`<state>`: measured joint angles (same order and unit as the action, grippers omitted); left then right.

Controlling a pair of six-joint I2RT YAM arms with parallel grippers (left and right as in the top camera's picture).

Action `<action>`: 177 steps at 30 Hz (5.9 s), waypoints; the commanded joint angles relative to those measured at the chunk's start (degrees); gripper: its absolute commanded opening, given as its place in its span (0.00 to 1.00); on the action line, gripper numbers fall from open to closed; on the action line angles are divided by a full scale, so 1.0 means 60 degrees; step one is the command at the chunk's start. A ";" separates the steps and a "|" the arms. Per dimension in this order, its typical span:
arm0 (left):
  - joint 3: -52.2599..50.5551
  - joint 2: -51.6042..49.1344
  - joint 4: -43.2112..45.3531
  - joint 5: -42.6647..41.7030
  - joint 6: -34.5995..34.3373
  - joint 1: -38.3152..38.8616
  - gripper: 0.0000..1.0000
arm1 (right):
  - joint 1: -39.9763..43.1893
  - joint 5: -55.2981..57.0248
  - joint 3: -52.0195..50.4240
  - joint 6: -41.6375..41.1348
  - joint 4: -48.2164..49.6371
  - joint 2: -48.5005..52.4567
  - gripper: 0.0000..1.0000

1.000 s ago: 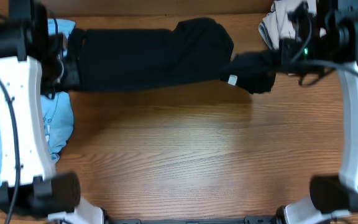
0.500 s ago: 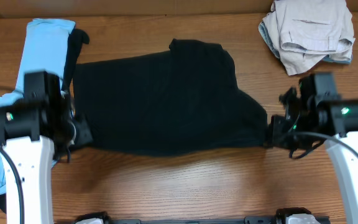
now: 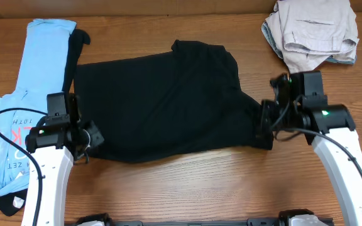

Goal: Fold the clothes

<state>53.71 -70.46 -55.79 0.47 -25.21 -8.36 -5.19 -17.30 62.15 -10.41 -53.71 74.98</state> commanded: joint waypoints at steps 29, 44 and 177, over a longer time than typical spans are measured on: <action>-0.0149 -0.3993 0.4532 0.2320 -0.0586 -0.0248 0.04 | -0.0583 0.0007 0.2146 0.1246 0.3985 0.4105 0.04; -0.0149 -0.3993 0.4561 0.2612 -0.0525 -0.0248 0.08 | -0.0579 0.0484 0.2805 0.1749 0.4091 0.5246 0.04; 0.5923 -0.6685 0.3304 -0.2167 0.5497 -0.0160 0.98 | 0.0947 0.0667 0.6051 0.1821 -0.1457 0.1989 1.00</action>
<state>85.47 -105.08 -35.31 -8.91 5.41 -9.47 1.96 -12.88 95.61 -2.13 -62.83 85.80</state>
